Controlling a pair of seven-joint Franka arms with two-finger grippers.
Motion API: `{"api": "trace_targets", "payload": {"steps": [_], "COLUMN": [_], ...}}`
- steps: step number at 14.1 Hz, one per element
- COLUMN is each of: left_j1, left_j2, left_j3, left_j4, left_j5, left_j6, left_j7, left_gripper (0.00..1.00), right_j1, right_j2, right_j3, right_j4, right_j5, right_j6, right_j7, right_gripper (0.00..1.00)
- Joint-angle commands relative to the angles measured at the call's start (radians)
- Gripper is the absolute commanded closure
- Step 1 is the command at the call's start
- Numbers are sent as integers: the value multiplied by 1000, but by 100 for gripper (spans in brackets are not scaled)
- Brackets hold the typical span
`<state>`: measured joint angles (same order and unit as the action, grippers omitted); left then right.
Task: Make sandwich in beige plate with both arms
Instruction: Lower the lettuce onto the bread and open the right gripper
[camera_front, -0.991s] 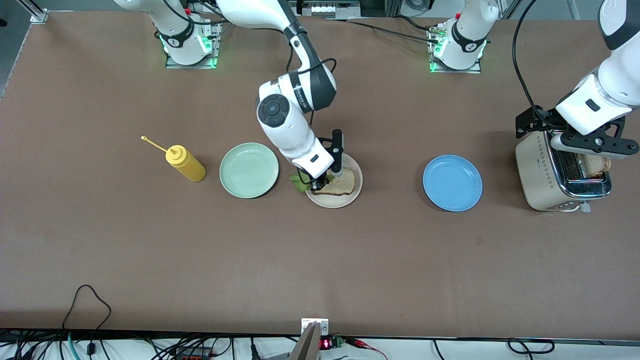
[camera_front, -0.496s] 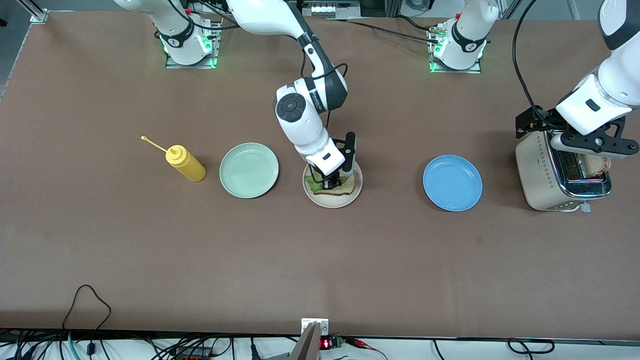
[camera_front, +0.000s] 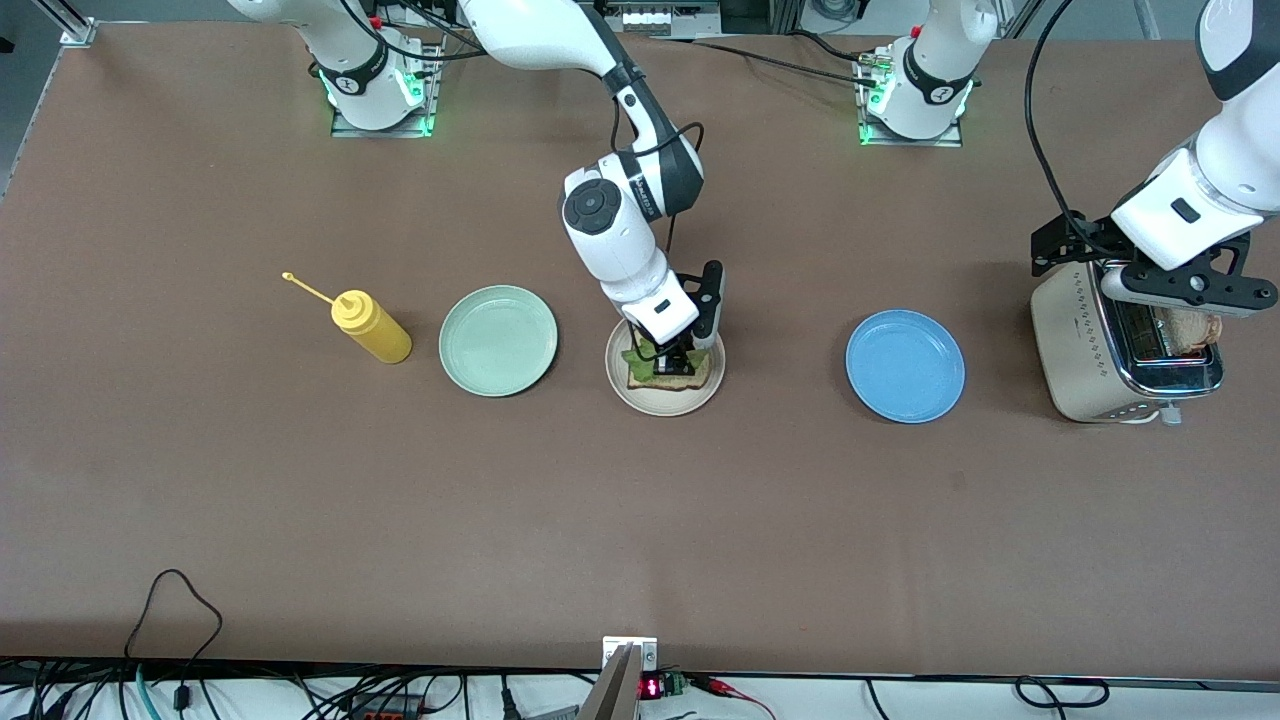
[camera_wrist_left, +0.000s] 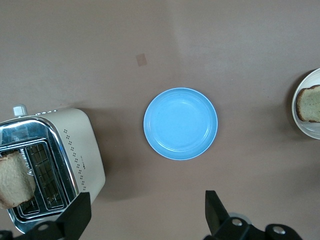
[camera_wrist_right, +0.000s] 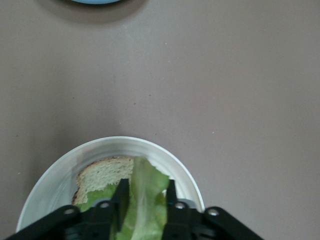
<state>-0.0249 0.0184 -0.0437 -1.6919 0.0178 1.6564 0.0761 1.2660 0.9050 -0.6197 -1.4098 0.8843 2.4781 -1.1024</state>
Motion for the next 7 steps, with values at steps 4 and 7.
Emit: {"api": "trace_targets", "payload": {"steps": [4, 7], "left_j1": [2, 2], "left_j2": [6, 6], "left_j3": [-4, -4], "left_j4": [24, 24], "left_j5": [17, 17], "left_j6": [-24, -24], "left_j7": [-18, -16], "left_gripper": [0, 0], "right_j1": [9, 38], "right_j2": [-86, -107], "right_j3": [-221, -366], "right_j4": [69, 75], "right_j5": [8, 8], "right_j6": [-396, -513], "right_j7": [113, 267], "right_gripper": [0, 0]}}
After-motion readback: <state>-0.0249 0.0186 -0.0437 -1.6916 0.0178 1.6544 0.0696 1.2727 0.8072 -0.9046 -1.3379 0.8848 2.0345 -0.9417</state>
